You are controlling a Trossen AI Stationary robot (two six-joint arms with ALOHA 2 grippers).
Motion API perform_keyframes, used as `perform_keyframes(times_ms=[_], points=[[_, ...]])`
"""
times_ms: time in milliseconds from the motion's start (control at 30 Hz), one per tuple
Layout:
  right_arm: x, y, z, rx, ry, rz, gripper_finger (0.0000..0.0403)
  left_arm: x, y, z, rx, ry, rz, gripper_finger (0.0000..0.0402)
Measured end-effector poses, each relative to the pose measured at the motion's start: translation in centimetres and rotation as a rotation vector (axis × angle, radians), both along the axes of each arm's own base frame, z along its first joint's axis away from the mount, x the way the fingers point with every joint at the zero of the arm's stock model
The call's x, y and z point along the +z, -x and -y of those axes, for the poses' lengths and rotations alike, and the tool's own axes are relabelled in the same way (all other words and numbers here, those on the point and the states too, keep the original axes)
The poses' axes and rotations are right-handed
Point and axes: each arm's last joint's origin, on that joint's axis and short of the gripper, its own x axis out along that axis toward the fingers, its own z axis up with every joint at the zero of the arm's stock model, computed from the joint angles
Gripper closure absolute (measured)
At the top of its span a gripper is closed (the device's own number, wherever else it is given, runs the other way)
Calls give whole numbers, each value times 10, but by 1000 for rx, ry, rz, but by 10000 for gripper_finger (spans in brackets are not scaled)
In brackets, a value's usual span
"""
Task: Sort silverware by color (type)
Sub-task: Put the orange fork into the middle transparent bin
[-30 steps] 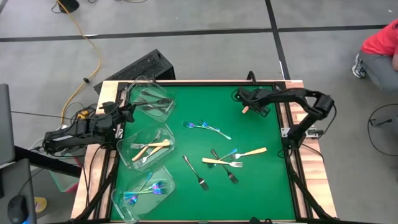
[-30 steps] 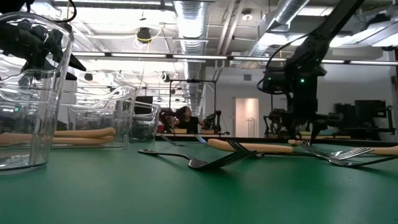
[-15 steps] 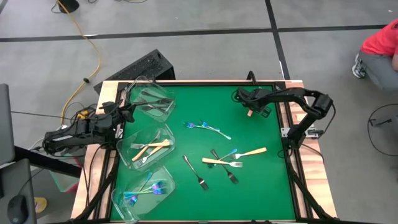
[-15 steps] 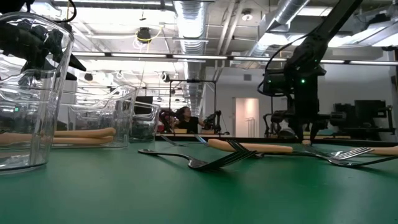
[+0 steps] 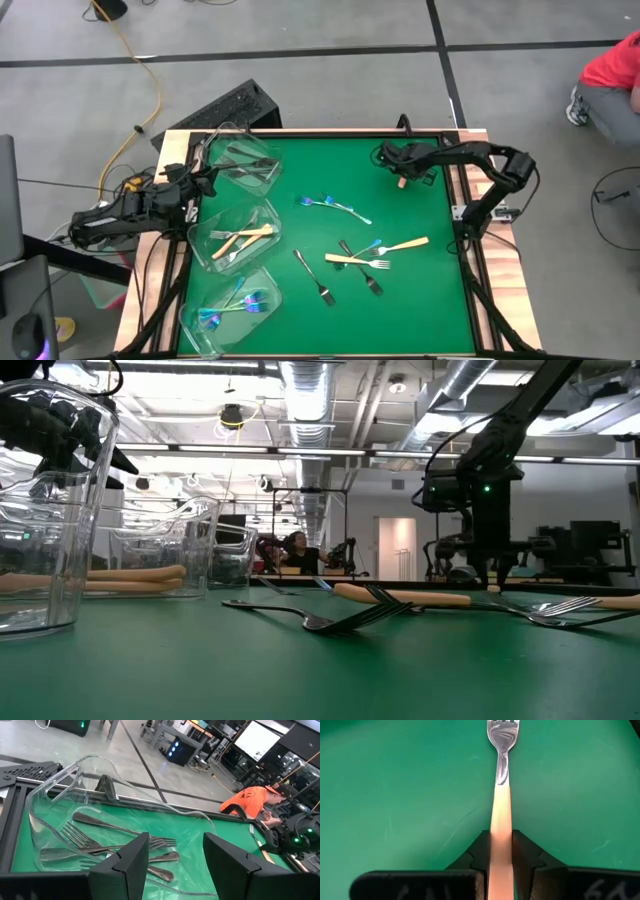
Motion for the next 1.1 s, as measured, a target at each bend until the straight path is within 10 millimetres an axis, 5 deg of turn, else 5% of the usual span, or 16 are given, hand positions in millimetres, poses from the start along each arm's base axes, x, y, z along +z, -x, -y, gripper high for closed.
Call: perform_keyframes(times_ms=[600,1100], points=[[7,-40,-43,344,54,57,342,-2,1,0,2,19,-2,230],[22,-86,-69,581,285,333,342,-4,1,1,-25,41,-12,230]])
